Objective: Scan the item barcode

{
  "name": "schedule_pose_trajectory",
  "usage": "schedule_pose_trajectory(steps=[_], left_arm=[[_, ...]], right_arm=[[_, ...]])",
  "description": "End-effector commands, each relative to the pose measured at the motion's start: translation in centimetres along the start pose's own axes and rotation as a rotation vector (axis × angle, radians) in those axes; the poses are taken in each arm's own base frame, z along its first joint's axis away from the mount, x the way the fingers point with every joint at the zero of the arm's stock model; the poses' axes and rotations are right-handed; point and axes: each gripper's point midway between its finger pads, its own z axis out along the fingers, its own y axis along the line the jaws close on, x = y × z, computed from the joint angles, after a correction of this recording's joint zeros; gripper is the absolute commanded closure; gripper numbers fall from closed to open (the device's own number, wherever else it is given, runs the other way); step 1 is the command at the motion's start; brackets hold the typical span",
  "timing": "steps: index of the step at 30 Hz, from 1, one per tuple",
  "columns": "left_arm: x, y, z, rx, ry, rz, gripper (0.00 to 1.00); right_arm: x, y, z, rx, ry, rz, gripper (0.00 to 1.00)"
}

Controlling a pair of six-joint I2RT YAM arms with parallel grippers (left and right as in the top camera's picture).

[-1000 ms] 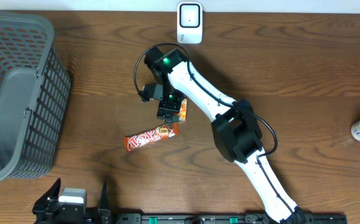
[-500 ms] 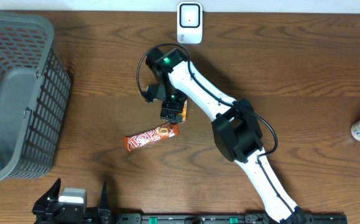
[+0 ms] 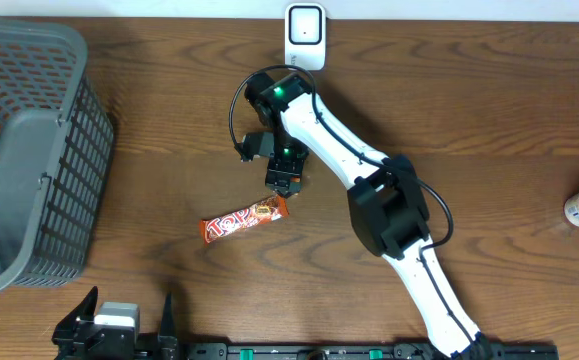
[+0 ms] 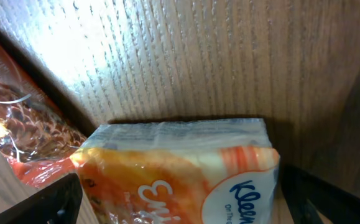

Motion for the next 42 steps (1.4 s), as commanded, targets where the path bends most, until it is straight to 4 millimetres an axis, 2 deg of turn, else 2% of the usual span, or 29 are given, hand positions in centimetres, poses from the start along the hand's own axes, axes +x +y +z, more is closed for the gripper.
schedule_pose_trajectory(steps=[1, 14, 16, 21, 24, 28, 35, 42], left_arm=[[-0.1, 0.2, -0.2, -0.009, -0.007, 0.004, 0.04], [-0.1, 0.2, -0.2, -0.009, -0.007, 0.004, 0.04], [-0.1, 0.2, -0.2, -0.009, -0.007, 0.004, 0.04], [-0.1, 0.2, -0.2, -0.009, -0.007, 0.004, 0.04], [-0.1, 0.2, -0.2, -0.009, -0.007, 0.004, 0.04], [-0.1, 0.2, -0.2, -0.009, -0.007, 0.004, 0.04], [-0.1, 0.2, -0.2, -0.009, -0.007, 0.004, 0.04], [-0.1, 0.2, -0.2, -0.009, -0.007, 0.004, 0.04]], right_arm=[[2.5, 1.1, 6.2, -0.104, 0.099, 0.014, 0.01], [2.7, 1.5, 8.9, -0.065, 0.132, -0.009, 0.01], [3.0, 1.5, 9.4, -0.061, 0.138, -0.010, 0.08], [3.4, 1.7, 10.2, -0.064, 0.147, -0.009, 0.36], [3.4, 1.7, 10.2, -0.060, 0.149, -0.010, 0.42], [3.6, 1.3, 10.2, -0.024, 0.172, 0.029, 0.42], [2.1, 0.6, 8.9, 0.020, 0.135, 0.167, 0.44], [-0.3, -0.1, 4.5, 0.052, 0.074, 0.355, 0.48]])
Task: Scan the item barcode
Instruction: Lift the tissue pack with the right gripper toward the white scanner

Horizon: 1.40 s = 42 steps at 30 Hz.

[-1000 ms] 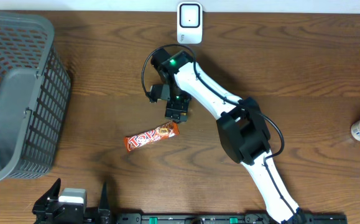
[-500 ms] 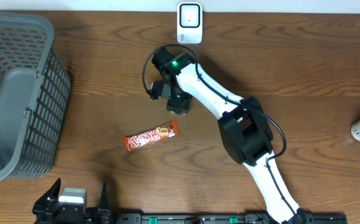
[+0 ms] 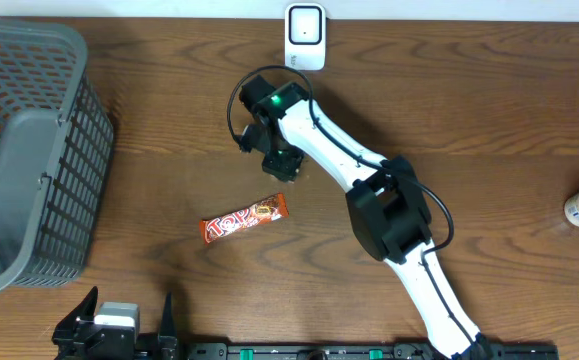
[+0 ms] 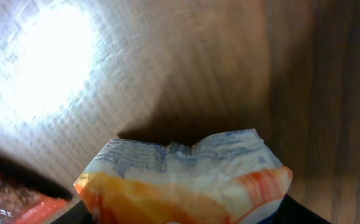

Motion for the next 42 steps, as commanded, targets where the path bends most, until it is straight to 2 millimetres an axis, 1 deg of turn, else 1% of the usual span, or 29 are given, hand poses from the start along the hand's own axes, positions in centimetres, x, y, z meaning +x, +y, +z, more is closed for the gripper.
schedule_pose_trajectory(steps=[1, 4, 9, 12, 13, 14, 16, 19, 21, 23, 27, 31, 34, 35, 37, 42], left_arm=[[-0.1, 0.1, -0.2, -0.008, -0.008, 0.004, 0.04], [-0.1, 0.1, -0.2, -0.008, -0.008, 0.004, 0.04], [-0.1, 0.1, -0.2, -0.008, -0.008, 0.004, 0.04], [-0.1, 0.1, -0.2, -0.008, -0.008, 0.004, 0.04], [-0.1, 0.1, -0.2, -0.008, -0.008, 0.004, 0.04], [-0.1, 0.1, -0.2, -0.008, -0.008, 0.004, 0.04], [-0.1, 0.1, -0.2, -0.008, -0.008, 0.004, 0.04], [-0.1, 0.1, -0.2, -0.008, -0.008, 0.004, 0.04], [-0.1, 0.1, -0.2, -0.008, -0.008, 0.004, 0.04], [-0.1, 0.1, -0.2, -0.008, -0.008, 0.004, 0.04], [-0.1, 0.1, -0.2, -0.008, -0.008, 0.004, 0.04], [-0.1, 0.1, -0.2, -0.008, -0.008, 0.004, 0.04], [-0.1, 0.1, -0.2, -0.008, -0.008, 0.004, 0.04], [-0.1, 0.1, -0.2, -0.008, -0.008, 0.004, 0.04], [-0.1, 0.1, -0.2, -0.008, -0.008, 0.004, 0.04], [-0.1, 0.1, -0.2, -0.008, -0.008, 0.004, 0.04]], right_arm=[[0.6, 2.2, 3.3, -0.083, 0.091, 0.149, 0.48], [0.4, 2.1, 1.6, -0.087, 0.090, 0.236, 0.45], [0.8, 2.3, -1.0, -0.089, 0.113, 0.392, 0.46], [0.5, 3.7, -2.2, -0.175, 0.106, 0.440, 0.48], [0.3, 4.3, -2.5, -0.208, 0.103, 0.456, 0.45], [0.3, 4.6, -2.6, -0.229, 0.104, 0.478, 0.40], [0.4, 4.9, -2.7, -0.247, 0.112, 0.518, 0.40], [0.7, 4.7, -2.8, -0.249, 0.129, 0.580, 0.41], [0.7, 4.9, -2.9, -0.284, 0.130, 0.609, 0.43], [0.3, 5.6, -3.3, -0.369, 0.119, 0.629, 0.49], [-0.5, 6.3, -4.3, -0.519, 0.084, 0.663, 0.49], [-0.3, 5.7, -4.8, -0.581, 0.072, 0.700, 0.51], [0.0, 4.7, -4.8, -0.581, 0.060, 0.719, 0.53], [0.0, 4.1, -4.7, -0.581, 0.048, 0.727, 0.57], [-0.3, 3.3, -4.7, -0.580, 0.016, 0.734, 0.59], [-1.4, 1.6, -5.2, -0.638, -0.076, 0.752, 0.54]])
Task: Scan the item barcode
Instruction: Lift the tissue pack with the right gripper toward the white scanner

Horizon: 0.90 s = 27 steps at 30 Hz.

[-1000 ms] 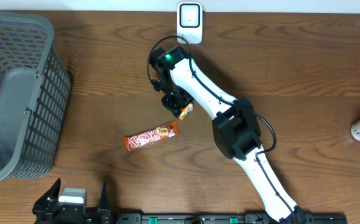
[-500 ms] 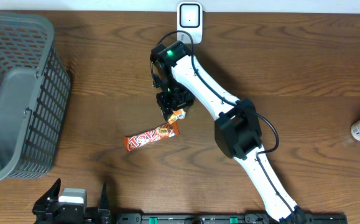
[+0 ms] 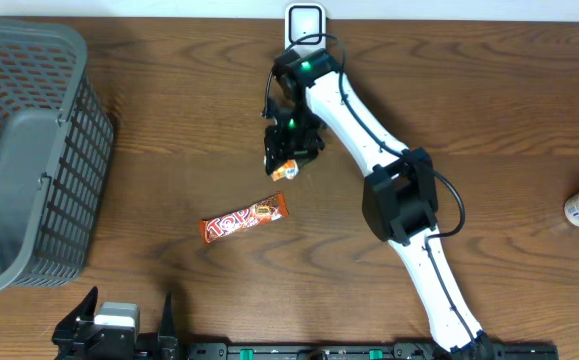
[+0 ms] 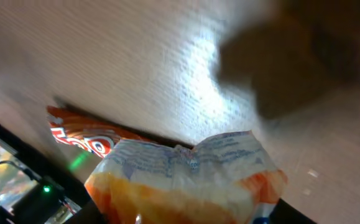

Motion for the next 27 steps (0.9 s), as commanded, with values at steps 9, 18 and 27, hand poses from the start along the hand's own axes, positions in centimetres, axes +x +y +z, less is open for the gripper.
schedule_pose_trajectory(steps=[9, 18, 27], left_arm=[[-0.1, 0.1, -0.2, -0.008, -0.007, 0.004, 0.04], [-0.1, 0.1, -0.2, -0.008, -0.007, 0.004, 0.04], [-0.1, 0.1, -0.2, -0.008, -0.007, 0.004, 0.04]], right_arm=[[-5.8, -2.0, -3.6, -0.151, -0.227, -0.023, 0.56], [-12.7, -4.2, -9.2, -0.065, -0.561, -0.145, 0.58], [-19.2, -6.1, -14.3, 0.256, -0.910, -0.200, 0.50]])
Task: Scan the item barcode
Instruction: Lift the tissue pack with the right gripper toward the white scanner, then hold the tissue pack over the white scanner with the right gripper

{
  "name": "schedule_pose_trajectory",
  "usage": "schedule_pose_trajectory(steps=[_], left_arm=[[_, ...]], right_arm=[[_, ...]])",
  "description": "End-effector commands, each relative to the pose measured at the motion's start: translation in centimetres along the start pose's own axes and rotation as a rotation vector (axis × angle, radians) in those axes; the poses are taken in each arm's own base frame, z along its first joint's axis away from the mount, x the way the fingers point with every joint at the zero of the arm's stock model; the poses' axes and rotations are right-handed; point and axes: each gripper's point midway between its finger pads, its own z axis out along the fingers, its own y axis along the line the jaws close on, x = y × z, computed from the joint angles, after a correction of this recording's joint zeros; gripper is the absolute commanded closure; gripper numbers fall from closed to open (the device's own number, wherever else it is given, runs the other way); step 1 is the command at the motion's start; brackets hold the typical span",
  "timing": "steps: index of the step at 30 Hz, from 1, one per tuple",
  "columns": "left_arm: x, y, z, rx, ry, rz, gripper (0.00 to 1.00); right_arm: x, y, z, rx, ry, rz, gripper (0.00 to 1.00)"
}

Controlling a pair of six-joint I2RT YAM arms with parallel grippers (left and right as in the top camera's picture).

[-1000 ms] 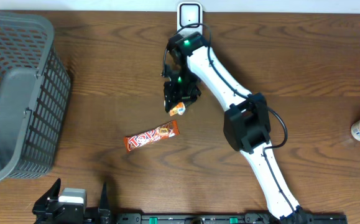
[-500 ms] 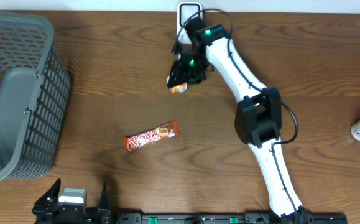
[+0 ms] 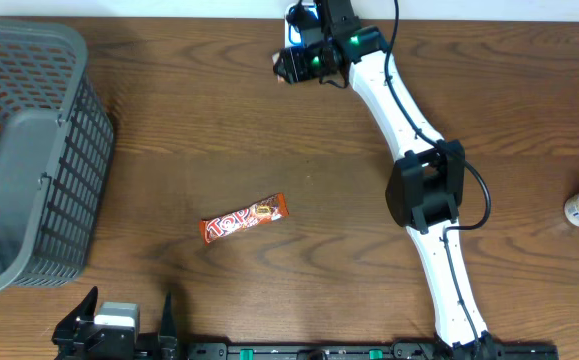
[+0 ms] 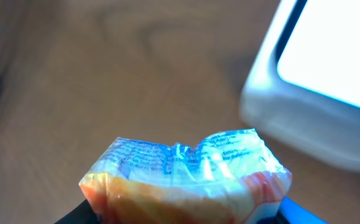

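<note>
An orange and white Kleenex tissue pack is squeezed between the fingers of my right gripper, which is shut on it. In the overhead view that gripper is at the table's far edge, just left of the white barcode scanner, which the arm partly covers. The scanner fills the upper right of the wrist view, its bright face close beyond the pack. My left gripper rests at the near edge, its fingers apart and nothing in them.
A Top candy bar lies mid-table. A grey mesh basket takes up the left side. At the right edge stand a green-capped bottle and the corner of a box.
My right gripper has moved with the tissue pack from above the candy bar to the far edge beside the scanner. The scanner now shows in the wrist view instead of the candy bar.
My right gripper stood open around the tissue pack on the table next to the candy bar. Then it was shut on the pack, squeezing it. Then it held the pack off the table above the candy bar, and now holds it beside the scanner.
</note>
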Motion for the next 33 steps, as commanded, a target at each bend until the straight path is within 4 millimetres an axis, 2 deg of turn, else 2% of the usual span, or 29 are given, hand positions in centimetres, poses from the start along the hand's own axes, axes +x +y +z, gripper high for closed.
schedule_pose_trajectory(steps=[1, 7, 14, 18, 23, 30, 33], left_arm=[[-0.1, 0.1, -0.2, -0.008, -0.007, 0.003, 0.04], [-0.1, 0.1, -0.2, -0.008, -0.007, 0.003, 0.04], [-0.1, 0.1, -0.2, -0.008, -0.007, 0.003, 0.04], [-0.1, 0.1, -0.2, -0.008, -0.007, 0.003, 0.04], [-0.1, 0.1, -0.2, -0.008, -0.007, 0.003, 0.04], [-0.1, 0.1, -0.2, -0.008, -0.007, 0.003, 0.04], [-0.1, 0.1, -0.2, -0.008, -0.007, 0.003, 0.04]], right_arm=[[-2.5, -2.1, 0.1, 0.192, -0.104, -0.079, 0.51], [-6.9, -2.9, -0.5, 0.320, -0.298, -0.168, 0.57], [-8.9, -4.8, 0.2, 0.375, -0.439, -0.166, 0.57], [-8.7, -6.0, 2.2, 0.382, -0.487, -0.168, 0.56], [-6.9, -7.1, 4.6, 0.387, -0.463, -0.166, 0.53], [-7.2, -7.8, 4.2, 0.435, -0.483, -0.156, 0.53], [-6.8, -8.2, 4.2, 0.458, -0.462, -0.149, 0.53]])
